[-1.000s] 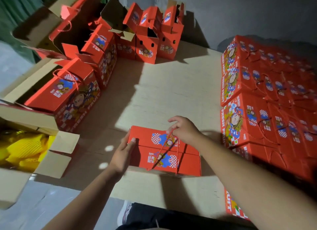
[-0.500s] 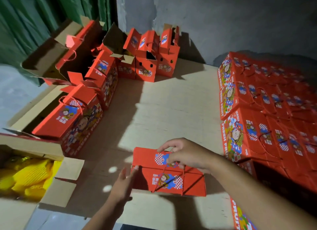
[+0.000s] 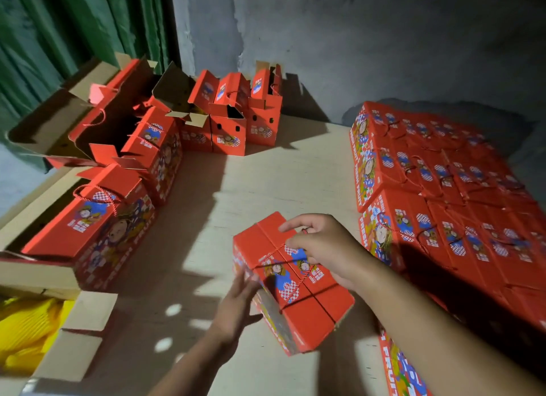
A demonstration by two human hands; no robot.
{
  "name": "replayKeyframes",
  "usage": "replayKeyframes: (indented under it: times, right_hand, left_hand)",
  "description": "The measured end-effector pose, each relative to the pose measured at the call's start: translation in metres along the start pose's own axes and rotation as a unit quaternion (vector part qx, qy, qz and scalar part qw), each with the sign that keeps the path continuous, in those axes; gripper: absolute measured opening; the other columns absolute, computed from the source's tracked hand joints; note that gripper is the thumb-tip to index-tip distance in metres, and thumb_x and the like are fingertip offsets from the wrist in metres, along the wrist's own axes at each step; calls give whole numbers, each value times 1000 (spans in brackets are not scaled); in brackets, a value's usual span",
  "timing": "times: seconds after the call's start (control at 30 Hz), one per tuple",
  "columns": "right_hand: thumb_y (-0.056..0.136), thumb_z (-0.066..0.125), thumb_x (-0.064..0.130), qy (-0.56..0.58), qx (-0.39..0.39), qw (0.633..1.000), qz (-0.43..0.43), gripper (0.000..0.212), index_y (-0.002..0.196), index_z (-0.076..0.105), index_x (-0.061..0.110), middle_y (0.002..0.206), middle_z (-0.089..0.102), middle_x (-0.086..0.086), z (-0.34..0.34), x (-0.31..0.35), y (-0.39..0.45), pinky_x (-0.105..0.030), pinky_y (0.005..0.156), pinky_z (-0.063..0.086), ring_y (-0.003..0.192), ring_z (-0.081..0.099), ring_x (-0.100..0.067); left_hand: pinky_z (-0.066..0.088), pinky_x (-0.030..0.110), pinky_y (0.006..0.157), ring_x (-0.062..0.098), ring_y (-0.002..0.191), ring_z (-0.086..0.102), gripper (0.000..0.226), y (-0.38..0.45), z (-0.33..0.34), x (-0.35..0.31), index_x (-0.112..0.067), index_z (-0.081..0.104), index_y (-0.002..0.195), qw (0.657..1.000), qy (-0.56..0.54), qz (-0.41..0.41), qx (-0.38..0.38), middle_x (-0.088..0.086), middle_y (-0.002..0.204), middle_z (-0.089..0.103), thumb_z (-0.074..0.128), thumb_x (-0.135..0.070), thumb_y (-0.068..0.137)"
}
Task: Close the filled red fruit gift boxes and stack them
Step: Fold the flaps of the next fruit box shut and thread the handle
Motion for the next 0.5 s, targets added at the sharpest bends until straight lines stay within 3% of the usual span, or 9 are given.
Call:
replayKeyframes:
  times: [0.1, 0.2, 0.27, 0.33, 0.4, 0.5]
  right_hand:
    - [84, 75, 6, 5, -25, 1000, 3, 26, 98, 82, 27, 66, 64, 11, -10, -20, -3, -21, 60, 43, 57, 52, -6]
    - [82, 75, 3, 12, -60, 998, 4, 31, 96, 82, 29, 74, 70, 16, -22, -42, -7, -13, 57, 42, 61, 56, 1]
    - [81, 75, 4, 17, -84, 996, 6, 35, 95, 81, 35, 87, 74, 6, -32, -54, -10, -22, 58, 43, 66, 55, -11]
    - [82, 73, 4, 10, -99, 995, -3, 37, 93, 81, 38, 98, 76, 3, -39, -63, -10, -23, 56, 43, 67, 57, -9]
    - [84, 70, 1, -13, -104, 994, -24, 40, 89, 81, 39, 92, 73, 13, -39, -69, -14, -16, 56, 43, 65, 57, 0]
    - [85, 67, 5, -128, -112, 983, -72, 38, 86, 78, 42, 82, 62, 17, -31, -77, -32, -14, 61, 41, 67, 56, -2]
  left_hand:
    - [54, 30, 86, -14, 117, 60, 70, -5, 41, 9, -77, 31, 139, 992, 88, 22, 89, -40, 130, 62, 73, -68, 84]
    - [52, 13, 90, -16, 126, 52, 89, -11, 65, 17, -82, 26, 138, 974, 157, 80, 141, -42, 138, 54, 87, -48, 83]
    - [53, 24, 103, -10, 137, 45, 115, -11, 73, 26, -66, 12, 155, 959, 210, 111, 153, -42, 147, 45, 92, -32, 80]
    - [50, 37, 112, 1, 146, 39, 127, -10, 76, 34, -47, -1, 162, 944, 260, 132, 153, -39, 155, 35, 89, -17, 78]
    - [46, 39, 116, 6, 146, 41, 128, -8, 79, 36, -38, -5, 164, 933, 287, 155, 149, -34, 160, 33, 88, -19, 78]
    - [47, 36, 114, 9, 138, 51, 124, -6, 80, 35, -35, -2, 165, 930, 297, 163, 141, -37, 157, 38, 89, -28, 80]
Point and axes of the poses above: each hand's wrist, its own y-axis towards the middle knuckle, its own z-axis out of the palm, x = y × z, the point moved 9 cm from there along y, towards the middle knuckle
